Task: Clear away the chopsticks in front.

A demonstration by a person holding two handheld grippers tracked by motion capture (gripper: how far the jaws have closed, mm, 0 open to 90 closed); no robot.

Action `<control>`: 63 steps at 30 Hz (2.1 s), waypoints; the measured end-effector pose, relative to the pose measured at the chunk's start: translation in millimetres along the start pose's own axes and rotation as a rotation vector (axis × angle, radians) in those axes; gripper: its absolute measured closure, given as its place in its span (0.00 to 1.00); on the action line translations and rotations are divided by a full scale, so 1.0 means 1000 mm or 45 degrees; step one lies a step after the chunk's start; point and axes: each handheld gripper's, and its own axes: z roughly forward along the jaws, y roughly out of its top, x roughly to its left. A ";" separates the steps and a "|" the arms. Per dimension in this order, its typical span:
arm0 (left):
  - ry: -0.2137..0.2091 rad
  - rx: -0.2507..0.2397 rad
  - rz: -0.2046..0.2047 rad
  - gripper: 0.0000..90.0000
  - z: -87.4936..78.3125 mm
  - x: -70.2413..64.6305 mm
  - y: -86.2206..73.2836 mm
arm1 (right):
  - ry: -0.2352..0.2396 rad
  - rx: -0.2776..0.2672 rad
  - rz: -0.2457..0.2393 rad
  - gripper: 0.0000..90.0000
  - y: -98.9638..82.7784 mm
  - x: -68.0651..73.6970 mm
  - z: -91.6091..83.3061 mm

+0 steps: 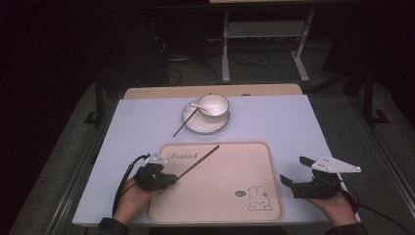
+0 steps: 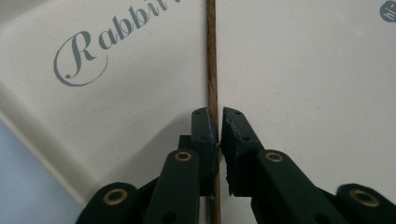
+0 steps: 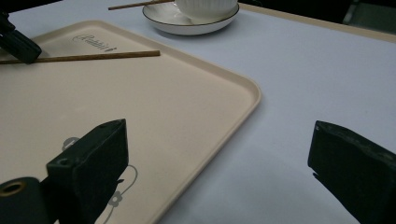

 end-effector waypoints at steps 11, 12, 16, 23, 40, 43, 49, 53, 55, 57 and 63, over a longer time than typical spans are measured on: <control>-0.014 -0.032 -0.002 0.56 0.002 0.009 0.012 | 0.010 0.005 -0.003 0.05 0.000 0.002 0.001; -0.015 -0.045 -0.006 0.52 0.002 0.010 0.013 | 0.009 0.006 -0.003 0.05 0.000 0.002 0.002; -0.012 -0.078 -0.010 0.35 0.003 0.013 0.024 | 0.009 0.009 -0.006 0.05 0.000 0.001 0.002; 0.020 -0.130 0.005 0.20 0.001 0.028 0.050 | 0.008 0.009 -0.005 0.05 0.000 0.001 0.002; 0.108 -0.197 0.067 0.17 0.011 0.063 0.124 | 0.005 0.004 0.004 0.05 -0.001 0.000 0.000; 0.129 -0.200 0.058 0.20 0.021 0.074 0.134 | 0.008 0.003 0.004 0.05 -0.001 0.000 0.000; 0.235 -0.211 0.050 0.43 0.045 0.094 0.153 | 0.009 -0.001 0.009 0.05 -0.001 0.000 0.000; 0.249 -0.200 0.011 0.61 0.060 0.107 0.160 | 0.008 -0.006 0.009 0.05 -0.001 -0.001 -0.001; 0.257 -0.180 0.008 0.65 0.067 0.112 0.162 | 0.009 -0.007 0.010 0.05 -0.001 -0.001 -0.001; 0.259 -0.160 0.002 0.69 0.073 0.116 0.164 | 0.009 -0.008 0.011 0.05 -0.002 -0.002 -0.001; 0.238 -0.130 -0.050 0.78 0.086 0.120 0.163 | 0.014 -0.007 0.010 0.05 -0.001 -0.001 -0.001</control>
